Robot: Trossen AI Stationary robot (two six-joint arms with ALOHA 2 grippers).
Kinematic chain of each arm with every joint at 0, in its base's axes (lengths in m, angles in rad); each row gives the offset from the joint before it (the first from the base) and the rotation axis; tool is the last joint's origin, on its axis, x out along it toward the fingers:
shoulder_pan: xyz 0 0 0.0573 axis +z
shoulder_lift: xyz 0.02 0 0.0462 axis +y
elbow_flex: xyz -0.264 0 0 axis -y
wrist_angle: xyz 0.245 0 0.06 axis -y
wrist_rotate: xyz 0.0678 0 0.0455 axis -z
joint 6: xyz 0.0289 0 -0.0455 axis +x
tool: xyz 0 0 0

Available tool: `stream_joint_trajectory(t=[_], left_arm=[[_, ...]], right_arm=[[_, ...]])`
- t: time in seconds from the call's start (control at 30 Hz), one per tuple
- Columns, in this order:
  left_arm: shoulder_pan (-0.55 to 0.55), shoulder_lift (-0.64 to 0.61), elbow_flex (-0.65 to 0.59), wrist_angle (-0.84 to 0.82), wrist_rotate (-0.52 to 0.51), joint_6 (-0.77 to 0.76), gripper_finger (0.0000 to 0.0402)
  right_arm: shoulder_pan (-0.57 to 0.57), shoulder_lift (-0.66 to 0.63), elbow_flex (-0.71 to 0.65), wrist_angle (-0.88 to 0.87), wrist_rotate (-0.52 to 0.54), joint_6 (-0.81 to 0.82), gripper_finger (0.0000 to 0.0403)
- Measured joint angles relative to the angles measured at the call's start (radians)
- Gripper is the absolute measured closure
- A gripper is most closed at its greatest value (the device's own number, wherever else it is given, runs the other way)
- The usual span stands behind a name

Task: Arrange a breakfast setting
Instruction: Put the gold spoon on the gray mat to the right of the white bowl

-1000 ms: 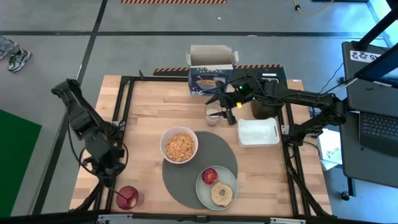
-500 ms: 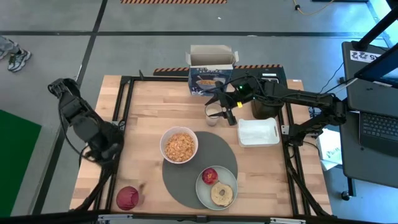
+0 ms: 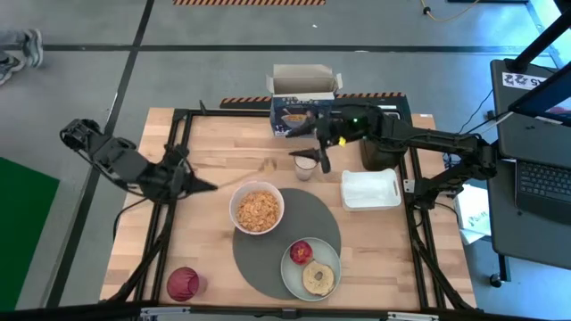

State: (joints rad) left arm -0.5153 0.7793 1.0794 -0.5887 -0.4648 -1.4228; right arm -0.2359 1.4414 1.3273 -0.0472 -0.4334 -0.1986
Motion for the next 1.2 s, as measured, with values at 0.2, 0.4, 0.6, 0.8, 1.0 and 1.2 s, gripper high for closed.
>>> stream_joint_trajectory(t=[0.2,0.4,0.6,0.8,1.0,1.2], left_arm=[[0.122,0.053,0.000,0.194,-0.089,0.355,0.0401],[0.209,0.085,0.000,0.281,-0.193,0.614,0.0401],[0.309,0.105,-0.001,0.441,-0.206,0.893,0.0401],[0.413,0.133,-0.001,0.648,-0.170,1.168,0.0401],[0.511,0.222,0.000,0.798,-0.029,1.285,0.0401],[0.568,0.323,-0.002,0.858,0.069,1.223,0.0401]], right_arm=[[0.000,0.000,0.000,0.139,0.065,0.145,0.0170],[0.000,0.000,0.000,0.242,0.106,0.299,0.0170],[0.000,0.020,0.000,0.399,0.123,0.454,0.0170],[0.001,0.084,0.000,0.633,0.181,0.661,0.0170],[0.000,0.157,0.001,0.860,0.246,0.744,0.0171],[0.000,0.168,0.060,0.852,0.261,0.643,0.0171]])
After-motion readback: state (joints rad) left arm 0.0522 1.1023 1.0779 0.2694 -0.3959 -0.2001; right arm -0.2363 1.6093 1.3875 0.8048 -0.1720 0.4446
